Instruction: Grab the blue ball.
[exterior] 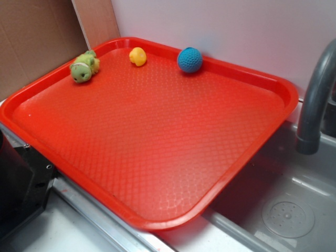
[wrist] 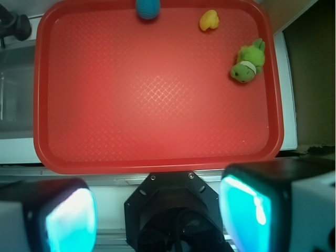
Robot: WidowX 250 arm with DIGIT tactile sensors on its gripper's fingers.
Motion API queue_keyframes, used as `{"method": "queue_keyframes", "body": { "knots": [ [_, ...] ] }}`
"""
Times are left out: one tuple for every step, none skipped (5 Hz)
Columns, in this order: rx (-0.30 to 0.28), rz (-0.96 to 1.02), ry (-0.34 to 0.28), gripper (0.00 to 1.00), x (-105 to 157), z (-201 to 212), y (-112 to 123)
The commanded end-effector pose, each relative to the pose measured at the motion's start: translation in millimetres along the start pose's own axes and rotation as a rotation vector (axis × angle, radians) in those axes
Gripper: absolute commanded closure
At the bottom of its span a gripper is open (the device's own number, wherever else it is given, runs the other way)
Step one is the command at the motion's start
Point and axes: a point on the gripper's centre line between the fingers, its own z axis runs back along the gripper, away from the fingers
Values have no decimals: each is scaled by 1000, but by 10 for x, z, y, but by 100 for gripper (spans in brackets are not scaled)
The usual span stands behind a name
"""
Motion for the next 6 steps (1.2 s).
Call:
{"method": "queue_keyframes", "body": {
  "knots": [
    [0,0,0,0,0,0,0],
    [31,71,-30,0,467,-447,232],
    [60,112,-51,0,947,-662,328],
    [60,112,-51,0,947,-662,328],
    [60,112,-51,0,947,-662,328],
    [51,81,-10,0,1172,-1026,295]
  ]
}}
